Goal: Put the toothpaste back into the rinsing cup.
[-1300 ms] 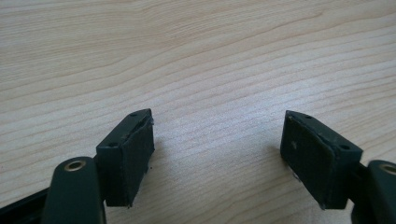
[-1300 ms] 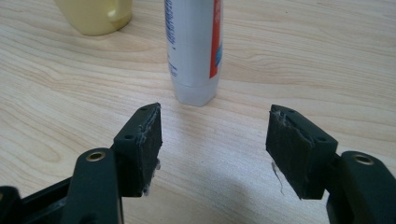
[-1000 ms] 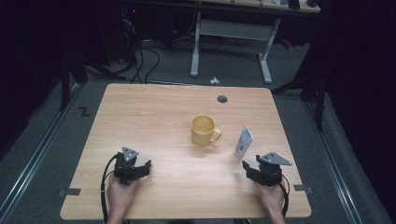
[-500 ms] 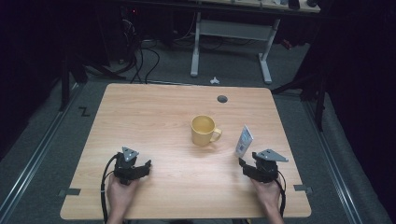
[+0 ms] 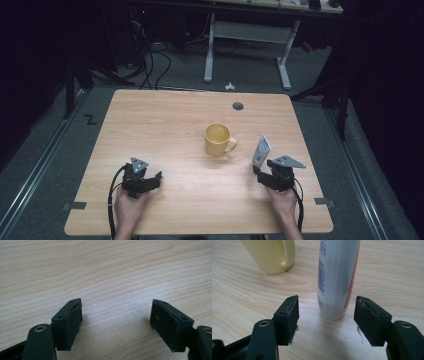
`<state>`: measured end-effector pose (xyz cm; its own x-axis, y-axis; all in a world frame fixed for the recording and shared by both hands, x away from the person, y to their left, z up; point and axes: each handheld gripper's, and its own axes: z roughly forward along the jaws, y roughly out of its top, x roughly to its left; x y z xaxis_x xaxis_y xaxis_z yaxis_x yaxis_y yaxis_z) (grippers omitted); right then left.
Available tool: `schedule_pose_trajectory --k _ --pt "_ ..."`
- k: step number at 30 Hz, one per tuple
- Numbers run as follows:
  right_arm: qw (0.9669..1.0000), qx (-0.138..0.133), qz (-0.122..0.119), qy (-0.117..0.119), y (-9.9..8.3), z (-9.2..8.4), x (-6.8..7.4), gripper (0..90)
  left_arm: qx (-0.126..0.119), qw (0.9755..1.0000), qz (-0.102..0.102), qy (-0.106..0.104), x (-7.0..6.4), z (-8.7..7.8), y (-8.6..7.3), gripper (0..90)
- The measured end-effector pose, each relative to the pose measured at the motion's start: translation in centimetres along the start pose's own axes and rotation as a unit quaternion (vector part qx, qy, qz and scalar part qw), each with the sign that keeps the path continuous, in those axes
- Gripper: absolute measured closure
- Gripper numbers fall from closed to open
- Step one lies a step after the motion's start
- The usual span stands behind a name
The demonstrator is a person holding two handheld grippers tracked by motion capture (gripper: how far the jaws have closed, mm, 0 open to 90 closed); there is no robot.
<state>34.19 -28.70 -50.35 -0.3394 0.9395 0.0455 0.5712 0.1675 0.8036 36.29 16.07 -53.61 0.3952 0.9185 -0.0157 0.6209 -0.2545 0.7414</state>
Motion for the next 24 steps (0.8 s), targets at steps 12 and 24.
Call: schedule_pose_trajectory --k 12,24 --pt "0.9999 -0.001 0.011 -0.003 0.7 1.2 -0.2 37.5 0.000 1.0000 0.000 0.000 0.0 0.0 0.0 26.2" --pt "0.9998 -0.004 0.020 -0.007 1.3 2.4 -0.3 40.4 0.000 1.0000 0.000 0.000 0.0 0.0 0.0 26.2"
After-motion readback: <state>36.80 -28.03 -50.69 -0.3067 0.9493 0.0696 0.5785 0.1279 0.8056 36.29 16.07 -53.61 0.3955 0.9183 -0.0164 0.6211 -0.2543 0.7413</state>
